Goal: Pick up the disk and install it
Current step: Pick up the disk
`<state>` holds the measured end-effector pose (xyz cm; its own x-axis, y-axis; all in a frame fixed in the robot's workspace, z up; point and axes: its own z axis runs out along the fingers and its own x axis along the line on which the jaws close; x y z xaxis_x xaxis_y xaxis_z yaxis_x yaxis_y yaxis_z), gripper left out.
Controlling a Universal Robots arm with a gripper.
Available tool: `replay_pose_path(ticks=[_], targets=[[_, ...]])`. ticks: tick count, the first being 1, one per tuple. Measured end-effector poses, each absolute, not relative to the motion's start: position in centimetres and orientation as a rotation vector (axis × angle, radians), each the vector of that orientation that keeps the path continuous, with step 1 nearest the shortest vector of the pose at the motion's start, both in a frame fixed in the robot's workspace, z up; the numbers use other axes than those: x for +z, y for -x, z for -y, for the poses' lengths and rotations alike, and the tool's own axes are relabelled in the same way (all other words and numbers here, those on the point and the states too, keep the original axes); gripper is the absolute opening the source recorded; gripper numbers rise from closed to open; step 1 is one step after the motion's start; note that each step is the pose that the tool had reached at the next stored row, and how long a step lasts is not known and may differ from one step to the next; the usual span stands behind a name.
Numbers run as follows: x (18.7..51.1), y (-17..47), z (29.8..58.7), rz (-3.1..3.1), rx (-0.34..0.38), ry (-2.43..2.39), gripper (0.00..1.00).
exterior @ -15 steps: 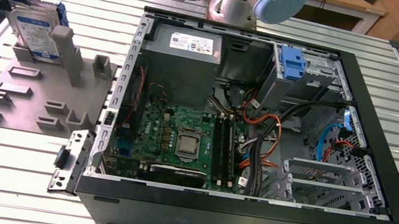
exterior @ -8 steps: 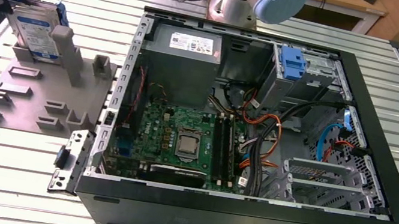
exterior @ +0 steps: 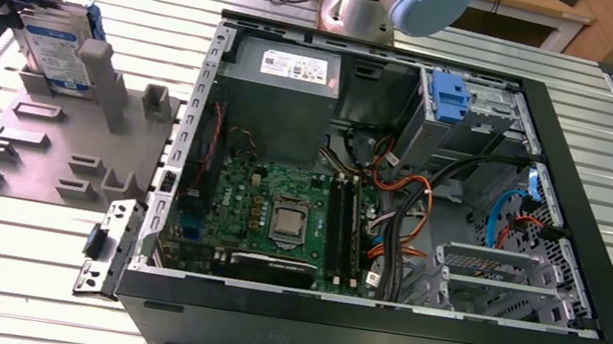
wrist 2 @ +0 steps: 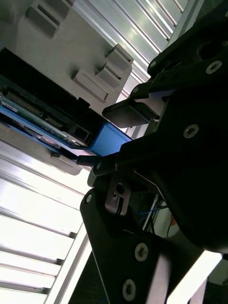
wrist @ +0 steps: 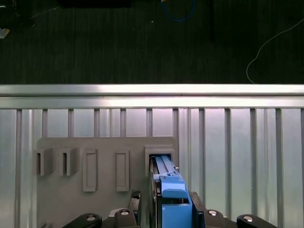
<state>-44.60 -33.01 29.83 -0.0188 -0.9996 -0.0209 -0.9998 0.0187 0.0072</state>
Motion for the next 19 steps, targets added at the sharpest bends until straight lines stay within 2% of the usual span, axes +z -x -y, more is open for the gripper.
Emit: replay_pose_path(ticks=[19], targets=[[29.69, 44.6, 32.98, -2.257, 0.03, 2.17, 0.51]])
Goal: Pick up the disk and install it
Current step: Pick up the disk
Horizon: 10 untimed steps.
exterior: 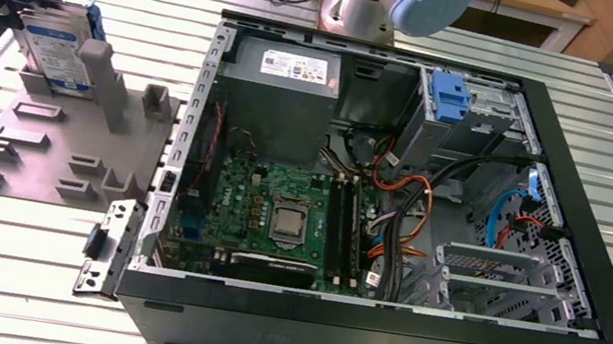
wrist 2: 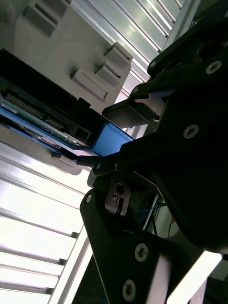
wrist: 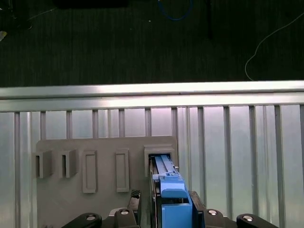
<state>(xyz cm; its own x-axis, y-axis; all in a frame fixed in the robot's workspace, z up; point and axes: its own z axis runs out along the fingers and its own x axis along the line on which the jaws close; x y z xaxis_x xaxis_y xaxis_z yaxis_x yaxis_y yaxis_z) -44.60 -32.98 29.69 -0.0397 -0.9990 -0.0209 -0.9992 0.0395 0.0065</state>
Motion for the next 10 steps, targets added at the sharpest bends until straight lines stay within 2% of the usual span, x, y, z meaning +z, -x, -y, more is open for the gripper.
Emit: replay_pose_path(ticks=[10], targets=[[29.44, 44.63, 32.7, -2.244, 0.031, 2.182, 0.51]])
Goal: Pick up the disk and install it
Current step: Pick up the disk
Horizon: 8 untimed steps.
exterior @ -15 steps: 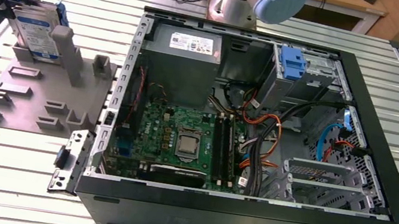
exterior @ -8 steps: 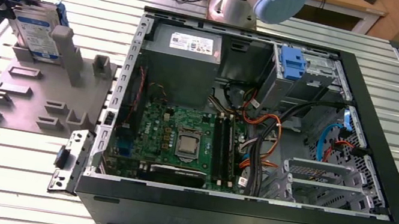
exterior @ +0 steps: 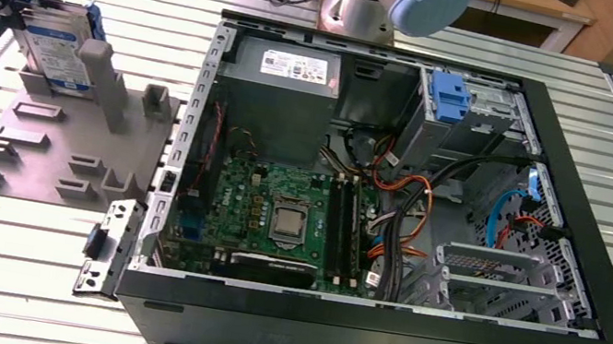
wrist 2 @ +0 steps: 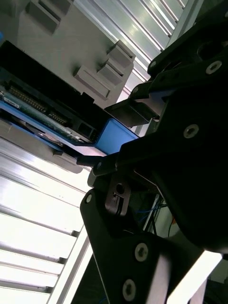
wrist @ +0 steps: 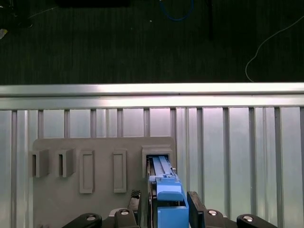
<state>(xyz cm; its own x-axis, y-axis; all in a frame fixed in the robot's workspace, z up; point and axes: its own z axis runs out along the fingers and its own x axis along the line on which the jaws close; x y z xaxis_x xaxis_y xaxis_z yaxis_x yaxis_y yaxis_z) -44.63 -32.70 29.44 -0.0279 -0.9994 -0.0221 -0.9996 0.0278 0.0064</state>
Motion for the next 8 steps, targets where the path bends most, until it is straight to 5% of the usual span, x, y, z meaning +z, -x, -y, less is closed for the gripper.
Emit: replay_pose_path(ticks=[8], targets=[[29.4, 44.63, 32.7, -2.244, 0.031, 2.182, 0.49]])
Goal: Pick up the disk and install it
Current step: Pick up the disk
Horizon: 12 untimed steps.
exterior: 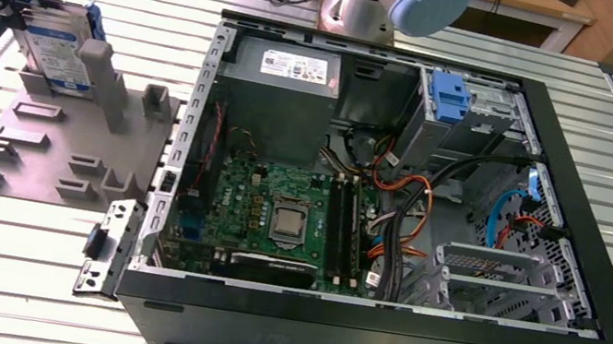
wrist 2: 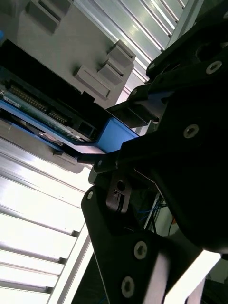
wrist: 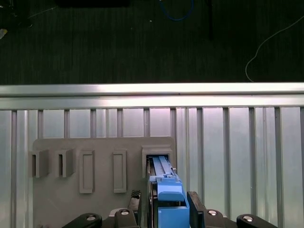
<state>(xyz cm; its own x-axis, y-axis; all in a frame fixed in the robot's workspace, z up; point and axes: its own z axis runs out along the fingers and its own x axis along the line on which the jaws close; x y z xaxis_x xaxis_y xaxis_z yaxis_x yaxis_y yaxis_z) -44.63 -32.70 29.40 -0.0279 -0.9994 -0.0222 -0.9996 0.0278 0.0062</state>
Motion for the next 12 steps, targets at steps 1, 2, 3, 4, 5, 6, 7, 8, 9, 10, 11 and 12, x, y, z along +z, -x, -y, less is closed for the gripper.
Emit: replay_pose_path(ticks=[1, 2, 3, 4, 5, 6, 7, 8, 9, 10, 11, 12], targets=[[29.4, 44.63, 32.7, -2.244, 0.031, 2.182, 0.49], [29.4, 44.63, 32.7, -2.244, 0.031, 2.182, 0.49], [29.39, 44.63, 32.7, -2.244, 0.031, 2.182, 0.42], [29.39, 44.63, 32.7, -2.244, 0.031, 2.182, 0.42], [29.39, 44.63, 32.7, -2.244, 0.031, 2.182, 0.42], [29.38, 44.63, 32.7, -2.244, 0.031, 2.182, 0.42], [29.36, 44.63, 32.7, -2.244, 0.031, 2.182, 0.42], [29.33, 44.63, 32.7, -2.244, 0.031, 2.182, 0.42], [29.3, 44.63, 32.7, -2.244, 0.031, 2.182, 0.42], [29.26, 44.63, 32.7, -2.243, 0.031, 2.182, 0.42], [29.23, 44.63, 32.7, -2.243, 0.031, 2.182, 0.42], [29.2, 44.63, 32.7, -2.244, 0.031, 2.182, 0.42]])
